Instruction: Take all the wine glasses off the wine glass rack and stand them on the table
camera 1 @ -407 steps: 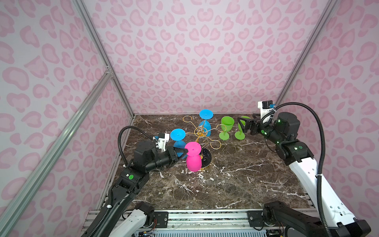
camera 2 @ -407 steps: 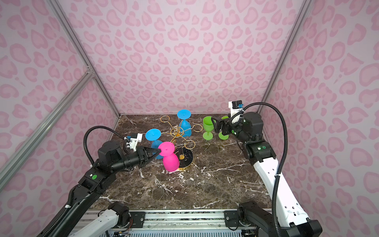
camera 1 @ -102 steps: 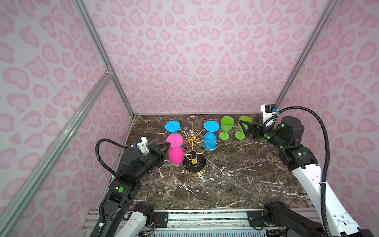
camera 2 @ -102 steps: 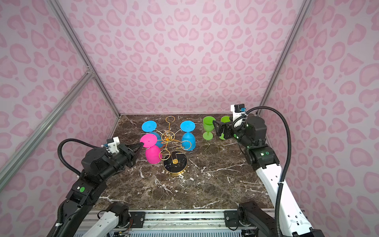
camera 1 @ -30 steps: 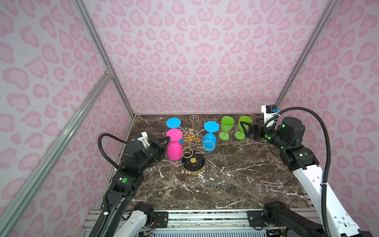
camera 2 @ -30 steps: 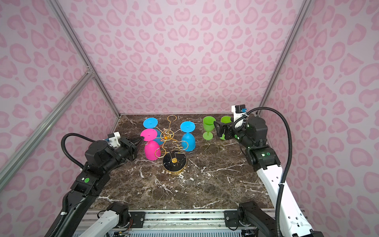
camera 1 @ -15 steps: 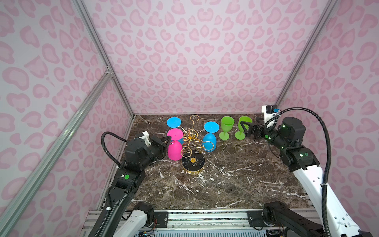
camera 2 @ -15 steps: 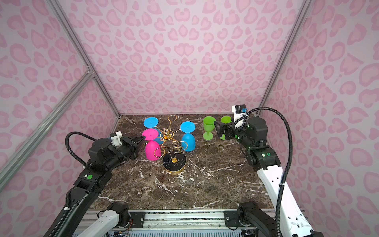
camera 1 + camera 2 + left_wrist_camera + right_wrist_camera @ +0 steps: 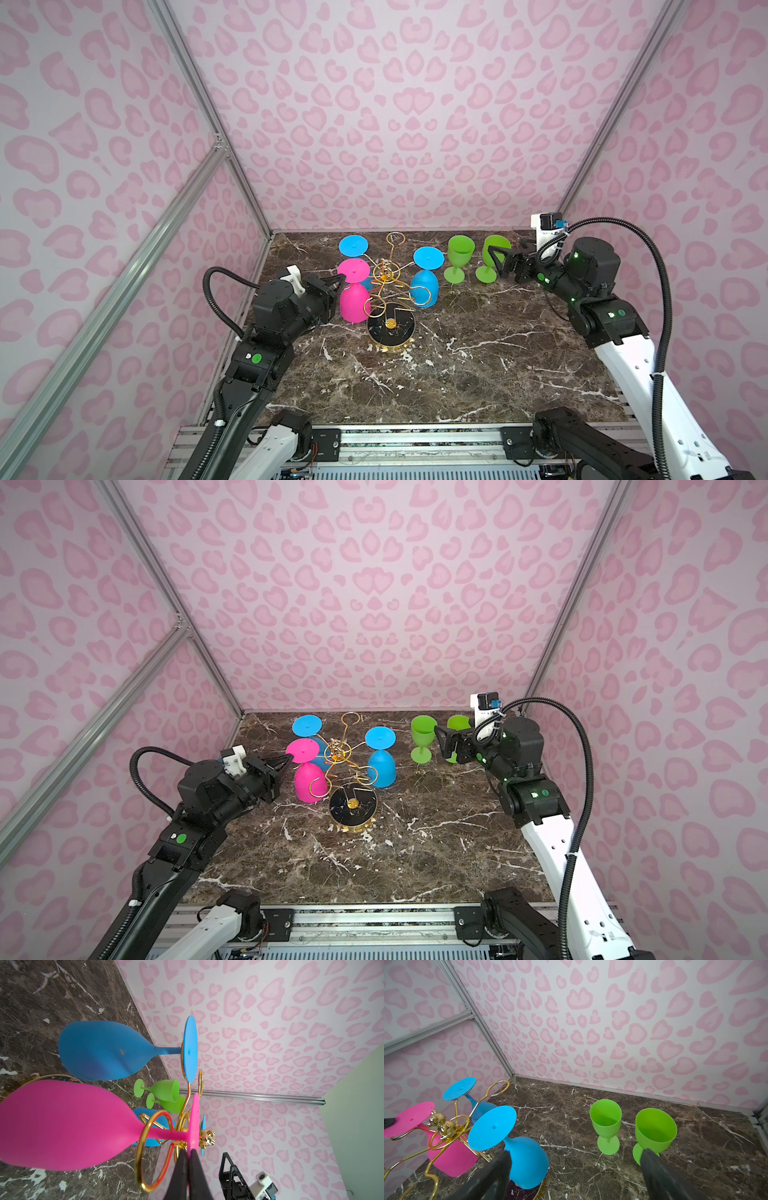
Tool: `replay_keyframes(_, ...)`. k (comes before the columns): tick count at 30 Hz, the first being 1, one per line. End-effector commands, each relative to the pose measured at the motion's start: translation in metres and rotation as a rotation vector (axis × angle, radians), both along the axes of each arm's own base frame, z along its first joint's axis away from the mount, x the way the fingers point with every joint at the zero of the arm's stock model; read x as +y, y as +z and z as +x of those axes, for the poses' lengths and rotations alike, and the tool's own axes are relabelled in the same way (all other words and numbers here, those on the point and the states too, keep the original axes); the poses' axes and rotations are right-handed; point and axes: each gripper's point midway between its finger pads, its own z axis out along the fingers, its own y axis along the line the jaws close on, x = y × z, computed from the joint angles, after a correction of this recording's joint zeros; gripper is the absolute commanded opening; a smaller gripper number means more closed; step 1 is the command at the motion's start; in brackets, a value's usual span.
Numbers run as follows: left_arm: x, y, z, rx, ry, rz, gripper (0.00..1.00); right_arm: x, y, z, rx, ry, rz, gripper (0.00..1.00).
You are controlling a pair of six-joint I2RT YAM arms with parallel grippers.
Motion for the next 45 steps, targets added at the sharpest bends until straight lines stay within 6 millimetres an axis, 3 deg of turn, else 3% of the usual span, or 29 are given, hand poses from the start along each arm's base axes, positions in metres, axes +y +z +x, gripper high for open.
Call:
replay_keyframes(1,0.006,0.012,0.003,-0.051,0.04,-0.015,0.03,-0.001,0.0,0.0,-0.007,-0.006,-0.008,0.98)
replay_keyframes(23,0.025,0.012,-0.002,-0.072,0.127,-0.01,0.03,0.008,0.0,0.0,0.011,0.046,0.012,0.98)
replay_keyframes(30,0.018,0.011,0.001,-0.07,0.087,0.003,0.03,0.043,0.01,-0.019,0.072,0.214,0.106,0.92)
replay_keyframes(37,0.015,0.016,0.001,-0.09,0.05,0.015,0.03,0.083,-0.017,-0.041,0.336,0.395,0.282,0.77)
replay_keyframes(45,0.012,0.017,0.001,-0.097,0.029,0.012,0.03,0.11,-0.037,-0.069,0.516,0.513,0.361,0.67)
